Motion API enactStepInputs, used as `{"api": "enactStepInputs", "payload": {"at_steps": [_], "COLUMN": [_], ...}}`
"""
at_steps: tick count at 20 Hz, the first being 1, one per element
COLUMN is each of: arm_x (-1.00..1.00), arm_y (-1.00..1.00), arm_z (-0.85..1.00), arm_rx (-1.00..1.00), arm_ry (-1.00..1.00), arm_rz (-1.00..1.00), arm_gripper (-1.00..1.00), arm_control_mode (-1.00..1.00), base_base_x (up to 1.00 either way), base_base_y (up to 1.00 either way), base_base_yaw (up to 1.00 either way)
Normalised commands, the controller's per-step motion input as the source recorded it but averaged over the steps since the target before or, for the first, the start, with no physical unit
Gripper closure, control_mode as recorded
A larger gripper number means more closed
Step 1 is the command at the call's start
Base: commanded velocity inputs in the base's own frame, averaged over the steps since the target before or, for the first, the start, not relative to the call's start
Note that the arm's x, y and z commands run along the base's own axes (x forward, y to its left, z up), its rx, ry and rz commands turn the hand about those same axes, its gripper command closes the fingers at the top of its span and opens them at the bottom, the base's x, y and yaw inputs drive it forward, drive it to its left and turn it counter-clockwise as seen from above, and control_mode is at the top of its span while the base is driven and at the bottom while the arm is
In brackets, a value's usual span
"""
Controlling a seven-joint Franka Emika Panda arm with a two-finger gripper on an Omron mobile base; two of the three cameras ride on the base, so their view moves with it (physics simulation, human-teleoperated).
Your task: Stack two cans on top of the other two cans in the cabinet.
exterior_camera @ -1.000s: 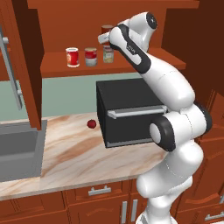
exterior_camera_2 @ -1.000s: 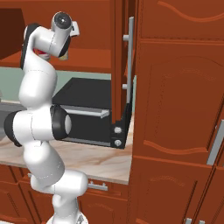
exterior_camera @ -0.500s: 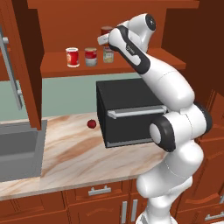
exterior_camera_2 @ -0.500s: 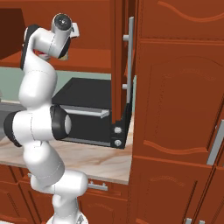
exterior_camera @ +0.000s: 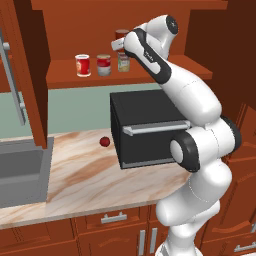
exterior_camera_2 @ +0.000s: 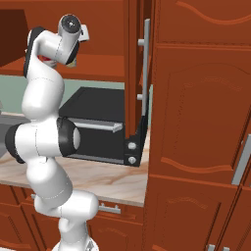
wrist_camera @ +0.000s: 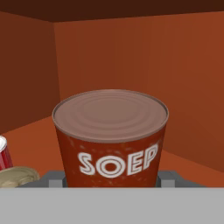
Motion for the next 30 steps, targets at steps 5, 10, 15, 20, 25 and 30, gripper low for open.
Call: {"api": "enactStepInputs", "payload": {"at_steps": [5,10,15,20,25,30], "arm_x": [0.0,0.0,0.0,0.04,0.07,0.02], "arm_y": [0.0,0.0,0.0,0.0,0.0,-0.02], "arm_z": [-0.04,-0.09,-0.14,-0.2,-0.19,-0.09], "arm_rx": [0.0,0.0,0.0,0.01,0.03,0.01], "arm_ry": [0.0,0.0,0.0,0.0,0.03,0.0], "arm_rz": [-0.01,-0.03,-0.03,0.0,0.0,0.0], "arm_gripper": [1.0,1.0,1.0,1.0,-1.0,-1.0], "arm_control_mode": [-1.0,-1.0,-1.0,-1.0,-1.0,-1.0], "base_base_x": [0.0,0.0,0.0,0.0,0.0,0.0], "base_base_y": [0.0,0.0,0.0,0.0,0.0,0.0], "base_base_yaw": [0.0,0.0,0.0,0.0,0.0,0.0]}}
